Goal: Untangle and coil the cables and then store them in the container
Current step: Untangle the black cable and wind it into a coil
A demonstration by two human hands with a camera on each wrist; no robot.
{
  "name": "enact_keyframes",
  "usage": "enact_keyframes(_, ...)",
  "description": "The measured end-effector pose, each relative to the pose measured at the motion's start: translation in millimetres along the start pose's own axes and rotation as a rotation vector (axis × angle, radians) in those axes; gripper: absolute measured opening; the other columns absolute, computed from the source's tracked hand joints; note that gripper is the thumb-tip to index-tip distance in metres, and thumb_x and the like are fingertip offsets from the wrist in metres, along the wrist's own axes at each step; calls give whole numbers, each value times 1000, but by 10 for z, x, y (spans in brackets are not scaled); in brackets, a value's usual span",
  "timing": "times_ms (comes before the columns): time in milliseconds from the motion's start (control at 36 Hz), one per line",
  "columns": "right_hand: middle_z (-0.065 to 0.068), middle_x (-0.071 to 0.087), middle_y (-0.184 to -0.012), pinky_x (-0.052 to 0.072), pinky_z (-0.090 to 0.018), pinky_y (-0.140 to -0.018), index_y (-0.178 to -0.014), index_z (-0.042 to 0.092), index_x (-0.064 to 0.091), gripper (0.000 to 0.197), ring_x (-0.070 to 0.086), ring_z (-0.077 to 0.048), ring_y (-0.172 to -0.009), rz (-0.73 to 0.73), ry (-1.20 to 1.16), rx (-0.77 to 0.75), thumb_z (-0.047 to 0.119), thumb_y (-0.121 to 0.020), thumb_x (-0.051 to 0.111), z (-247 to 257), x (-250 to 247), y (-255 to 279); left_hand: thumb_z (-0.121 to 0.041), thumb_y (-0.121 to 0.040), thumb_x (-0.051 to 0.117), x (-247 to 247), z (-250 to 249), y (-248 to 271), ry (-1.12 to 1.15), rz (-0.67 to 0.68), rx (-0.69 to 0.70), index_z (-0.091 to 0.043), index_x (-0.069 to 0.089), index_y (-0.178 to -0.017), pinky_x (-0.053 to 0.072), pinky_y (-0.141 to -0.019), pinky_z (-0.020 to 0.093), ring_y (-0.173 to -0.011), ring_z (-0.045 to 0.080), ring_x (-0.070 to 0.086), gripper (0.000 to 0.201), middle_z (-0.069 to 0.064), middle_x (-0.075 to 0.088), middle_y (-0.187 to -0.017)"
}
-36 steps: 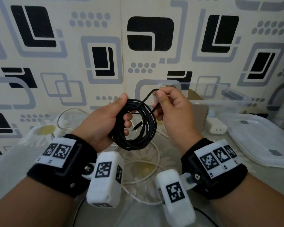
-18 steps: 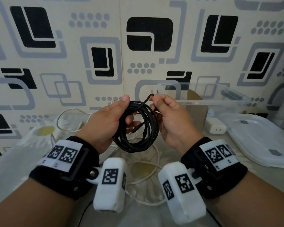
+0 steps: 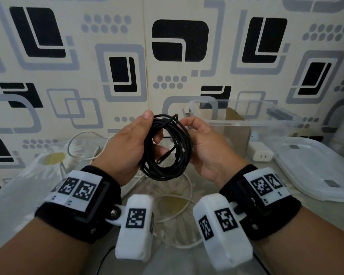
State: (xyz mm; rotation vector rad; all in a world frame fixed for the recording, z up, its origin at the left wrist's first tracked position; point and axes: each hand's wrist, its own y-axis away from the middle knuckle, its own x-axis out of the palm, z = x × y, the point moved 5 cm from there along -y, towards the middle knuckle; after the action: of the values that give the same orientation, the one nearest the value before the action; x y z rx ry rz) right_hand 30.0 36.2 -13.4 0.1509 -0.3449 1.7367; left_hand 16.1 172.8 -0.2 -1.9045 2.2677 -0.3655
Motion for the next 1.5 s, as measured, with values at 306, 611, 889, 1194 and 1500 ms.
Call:
enact_keyframes(306,-7,69,-72,51,-26,-54,-95,15,56,7,65,-18,-67,158,-23,80,10,-91,55,-53,67,40,-54,-90,41,-50,-69,27,-115,-86,175,-23,60,-78,43,-62,36,-47,14,49,38,-4,52,-66)
enact_keyframes(611,0,67,-75,56,-37,-81,-112,12,55,53,65,-14,-77,134,295,-177,51,-77,62,-19,181,91,-42,-100,42,-181,-52,-9,-169,-223,174,-21,61,-77,42,-64,36,-47,12,50,37,-4,51,-62)
enact_keyframes(889,12,69,-82,41,-5,-61,-102,18,70,19,60,8,-71,103,456,-212,30,-94,58,22,104,48,-40,-101,40,-206,-52,-7,-163,-270,157,-16,62,-83,46,-71,42,-46,9,47,38,-6,50,-60)
enact_keyframes(1194,-1,65,-78,41,-12,-63,-88,5,69,45,57,-5,-71,135,649,-238,41,-99,43,79,116,85,-41,-101,40,-164,-40,16,-248,-299,197,-10,59,-84,42,-64,38,-45,9,49,41,-7,50,-59)
enact_keyframes(1500,14,60,-63,48,-30,-64,-79,27,65,13,57,-7,-62,90,541,-292,37,-88,66,1,132,61,-43,-98,45,-208,-72,27,-135,-309,165,-20,68,-79,53,-60,19,-62,10,65,39,0,65,-69)
